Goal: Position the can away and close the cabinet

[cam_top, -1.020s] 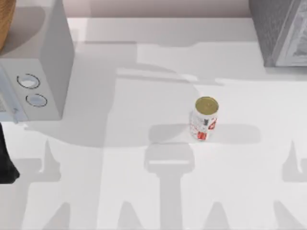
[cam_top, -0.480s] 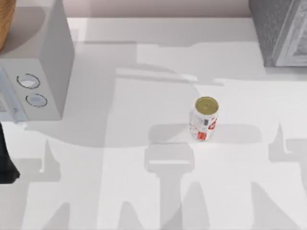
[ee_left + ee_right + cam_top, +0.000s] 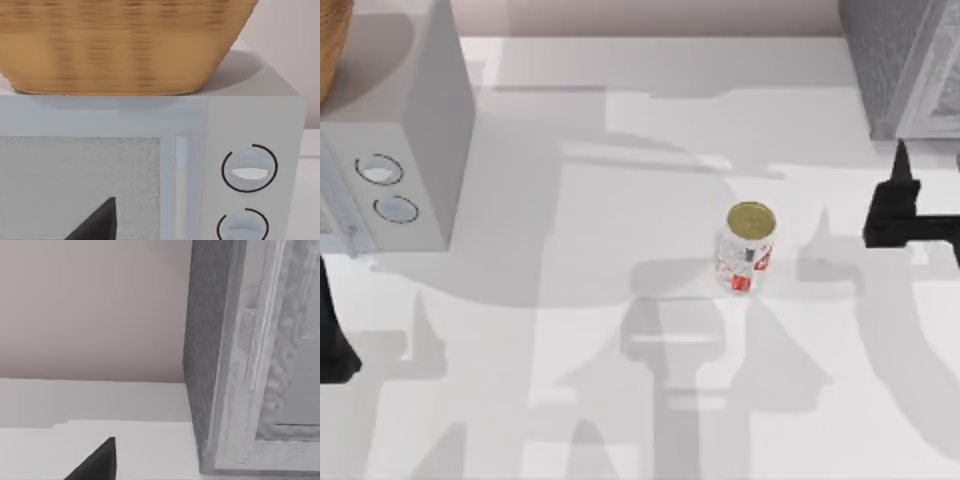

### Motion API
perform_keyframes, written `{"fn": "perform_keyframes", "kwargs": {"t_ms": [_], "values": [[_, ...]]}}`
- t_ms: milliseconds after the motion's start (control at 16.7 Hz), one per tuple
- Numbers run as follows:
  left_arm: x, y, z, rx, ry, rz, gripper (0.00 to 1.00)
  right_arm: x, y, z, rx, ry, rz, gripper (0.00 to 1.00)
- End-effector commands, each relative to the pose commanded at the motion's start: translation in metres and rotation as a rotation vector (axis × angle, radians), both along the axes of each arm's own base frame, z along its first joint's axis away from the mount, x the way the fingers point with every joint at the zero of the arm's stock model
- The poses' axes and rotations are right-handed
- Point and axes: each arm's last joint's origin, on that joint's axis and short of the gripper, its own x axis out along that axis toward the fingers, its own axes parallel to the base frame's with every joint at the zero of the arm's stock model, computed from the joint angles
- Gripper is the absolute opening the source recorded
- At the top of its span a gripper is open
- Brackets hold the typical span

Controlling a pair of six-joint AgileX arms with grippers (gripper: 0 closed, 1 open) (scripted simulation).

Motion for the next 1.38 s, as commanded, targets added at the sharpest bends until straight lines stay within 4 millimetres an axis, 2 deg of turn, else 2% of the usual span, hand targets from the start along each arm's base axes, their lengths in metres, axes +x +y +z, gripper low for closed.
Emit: {"fn": "perform_keyframes", "kwargs": {"t_ms": [180, 300, 600, 780, 900, 1020, 1260, 1320, 1380], "values": [[0.0, 0.0, 0.0, 0.0, 0.0, 0.0, 1.0, 0.018, 0.041, -0.026, -0.005, -0.011, 0.002, 1.0], [0.0, 0.0, 0.0, 0.0, 0.0, 0.0, 1.0, 0.023, 0.068, -0.049, -0.003, -0.02, 0.005, 1.0], [0.0, 0.0, 0.0, 0.0, 0.0, 0.0, 1.0, 0.012, 0.119, -0.112, 0.014, -0.041, 0.013, 1.0], [0.0, 0.0, 0.0, 0.0, 0.0, 0.0, 1.0, -0.001, 0.135, -0.143, 0.029, -0.05, 0.017, 1.0], [0.0, 0.0, 0.0, 0.0, 0.0, 0.0, 1.0, -0.008, 0.14, -0.157, 0.038, -0.054, 0.018, 1.0], [0.0, 0.0, 0.0, 0.0, 0.0, 0.0, 1.0, -0.012, 0.142, -0.164, 0.042, -0.056, 0.019, 1.0], [0.0, 0.0, 0.0, 0.0, 0.0, 0.0, 1.0, -0.012, 0.143, -0.164, 0.042, -0.056, 0.019, 1.0], [0.0, 0.0, 0.0, 0.0, 0.0, 0.0, 1.0, -0.005, 0.151, -0.182, 0.042, -0.013, 0.067, 1.0], [0.0, 0.0, 0.0, 0.0, 0.0, 0.0, 1.0, -0.004, 0.151, -0.182, 0.044, -0.016, 0.063, 1.0]]}}
